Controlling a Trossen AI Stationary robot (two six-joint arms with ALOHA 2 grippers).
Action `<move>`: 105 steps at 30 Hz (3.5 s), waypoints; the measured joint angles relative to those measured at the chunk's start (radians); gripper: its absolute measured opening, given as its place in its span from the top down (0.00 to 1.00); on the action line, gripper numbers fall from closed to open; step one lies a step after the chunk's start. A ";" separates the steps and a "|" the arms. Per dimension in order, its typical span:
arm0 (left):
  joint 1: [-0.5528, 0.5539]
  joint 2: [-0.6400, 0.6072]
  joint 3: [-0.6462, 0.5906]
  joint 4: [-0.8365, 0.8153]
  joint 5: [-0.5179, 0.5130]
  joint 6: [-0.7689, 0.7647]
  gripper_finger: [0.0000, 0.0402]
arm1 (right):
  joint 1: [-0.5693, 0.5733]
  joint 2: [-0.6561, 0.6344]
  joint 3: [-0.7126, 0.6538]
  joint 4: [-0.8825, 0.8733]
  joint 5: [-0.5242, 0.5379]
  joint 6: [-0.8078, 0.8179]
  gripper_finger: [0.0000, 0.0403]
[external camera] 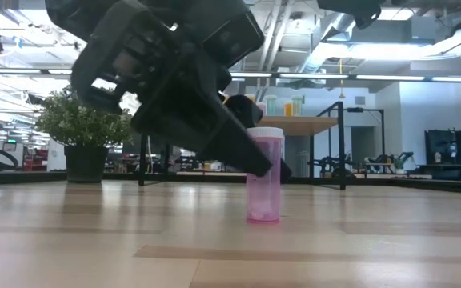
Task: Pick and place medicine bottles onto shelf by color
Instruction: Put the small pink pill bottle on the shelf
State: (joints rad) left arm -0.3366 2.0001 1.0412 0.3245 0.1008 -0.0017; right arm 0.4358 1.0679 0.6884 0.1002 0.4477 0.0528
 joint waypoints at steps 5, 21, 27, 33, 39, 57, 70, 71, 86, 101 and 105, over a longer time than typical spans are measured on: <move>0.001 -0.002 0.000 0.005 0.000 -0.010 0.38 | 0.000 0.000 0.000 -0.010 0.000 0.000 0.54; 0.040 -0.003 0.000 0.006 0.102 -0.062 0.70 | 0.000 0.000 0.000 -0.012 0.000 0.001 0.54; 0.045 -0.004 -0.001 0.006 0.103 -0.063 0.77 | 0.000 0.000 0.000 -0.012 0.000 0.001 0.54; 0.066 -0.012 -0.001 -0.005 0.103 -0.074 0.78 | 0.000 0.000 0.000 -0.012 0.000 0.001 0.54; 0.128 -0.132 -0.002 -0.067 0.071 -0.016 0.76 | 0.001 0.000 -0.001 -0.018 0.000 0.001 0.54; 0.585 -0.397 0.043 -0.252 -0.183 0.150 0.76 | 0.050 -0.023 -0.002 -0.021 0.055 -0.031 0.54; 0.682 -0.352 0.166 -0.340 -0.165 0.182 0.76 | 0.039 -0.023 -0.002 -0.037 0.056 -0.027 0.54; 0.689 -0.347 0.170 -0.361 -0.164 0.181 0.76 | 0.039 -0.022 -0.002 -0.037 0.055 -0.027 0.54; 0.699 -0.297 0.204 -0.419 -0.166 0.154 0.76 | 0.039 -0.022 -0.001 -0.041 0.055 -0.024 0.54; 0.698 -0.298 0.201 -0.432 -0.169 0.147 0.70 | 0.039 -0.022 -0.001 -0.040 0.055 -0.024 0.54; 0.698 -0.297 0.200 -0.428 -0.169 0.148 0.62 | 0.039 -0.022 -0.001 -0.040 0.055 -0.023 0.54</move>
State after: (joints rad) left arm 0.3618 1.7027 1.2412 -0.1038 -0.0678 0.1459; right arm 0.4744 1.0458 0.6872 0.0601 0.5030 0.0294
